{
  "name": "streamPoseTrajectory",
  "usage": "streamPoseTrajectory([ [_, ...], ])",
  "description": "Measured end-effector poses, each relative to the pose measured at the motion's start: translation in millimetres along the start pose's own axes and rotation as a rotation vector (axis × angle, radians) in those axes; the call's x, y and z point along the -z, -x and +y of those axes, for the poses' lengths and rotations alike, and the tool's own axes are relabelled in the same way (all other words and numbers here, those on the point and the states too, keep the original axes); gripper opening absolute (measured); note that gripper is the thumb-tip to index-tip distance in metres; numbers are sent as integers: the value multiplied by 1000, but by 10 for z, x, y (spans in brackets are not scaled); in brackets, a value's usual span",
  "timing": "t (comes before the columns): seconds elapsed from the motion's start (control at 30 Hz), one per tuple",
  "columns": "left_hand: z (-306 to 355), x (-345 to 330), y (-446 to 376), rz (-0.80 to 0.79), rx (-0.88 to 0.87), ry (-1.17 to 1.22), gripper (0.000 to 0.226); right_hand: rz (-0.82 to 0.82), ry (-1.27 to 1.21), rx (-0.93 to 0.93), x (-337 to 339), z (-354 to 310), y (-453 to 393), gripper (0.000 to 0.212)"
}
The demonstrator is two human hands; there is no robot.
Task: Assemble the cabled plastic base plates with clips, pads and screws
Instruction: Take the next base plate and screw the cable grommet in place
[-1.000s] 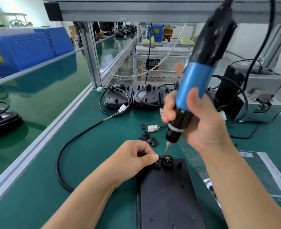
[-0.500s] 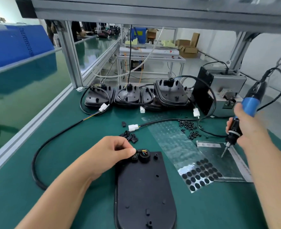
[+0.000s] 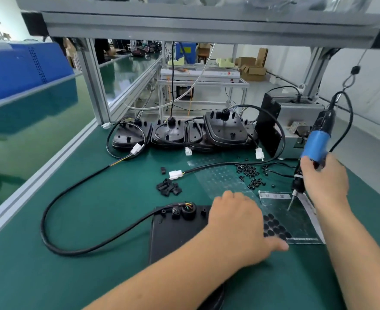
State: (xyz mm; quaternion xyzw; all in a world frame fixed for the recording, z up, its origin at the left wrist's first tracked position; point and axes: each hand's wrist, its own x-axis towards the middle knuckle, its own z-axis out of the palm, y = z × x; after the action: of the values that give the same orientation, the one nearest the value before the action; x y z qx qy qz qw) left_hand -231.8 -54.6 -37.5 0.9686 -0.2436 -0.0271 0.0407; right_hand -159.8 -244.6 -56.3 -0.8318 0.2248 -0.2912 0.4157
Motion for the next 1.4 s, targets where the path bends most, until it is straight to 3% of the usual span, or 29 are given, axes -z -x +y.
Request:
streamPoseTrajectory([
  [0.07, 23, -54, -133, -93, 41, -40, 76, 94, 142, 136, 44, 34, 168, 30],
  [0.13, -51, -112, -217, -111, 59, -3, 72, 17, 65, 324, 116, 27, 309, 24],
  [0.2, -113, -159, -250, -85, 68, 60, 66, -371, -11, 418, 192, -8, 388, 24],
  [0.27, -131, -158, -254, -63, 80, 96, 60, -752, 86, 498, 232, 3, 424, 32],
  [0.33, -146, -146, -274, -62, 102, 134, 55, -871, 171, 546, 230, 9, 444, 34],
  [0.53, -206, -117, -286, -50, 124, 291, 44, -847, 139, 521, 215, 12, 450, 29],
  [0.77, -223, -135, -257, 52, 97, 348, 23, -699, 151, 556, 153, -9, 507, 27],
  [1.07, -219, -165, -295, 105, 143, 340, 20, -639, 70, 524, 121, -104, 588, 23],
  [1.4, -234, -154, -305, 125, 139, 293, 16, -600, 206, 516, 105, -139, 600, 26],
])
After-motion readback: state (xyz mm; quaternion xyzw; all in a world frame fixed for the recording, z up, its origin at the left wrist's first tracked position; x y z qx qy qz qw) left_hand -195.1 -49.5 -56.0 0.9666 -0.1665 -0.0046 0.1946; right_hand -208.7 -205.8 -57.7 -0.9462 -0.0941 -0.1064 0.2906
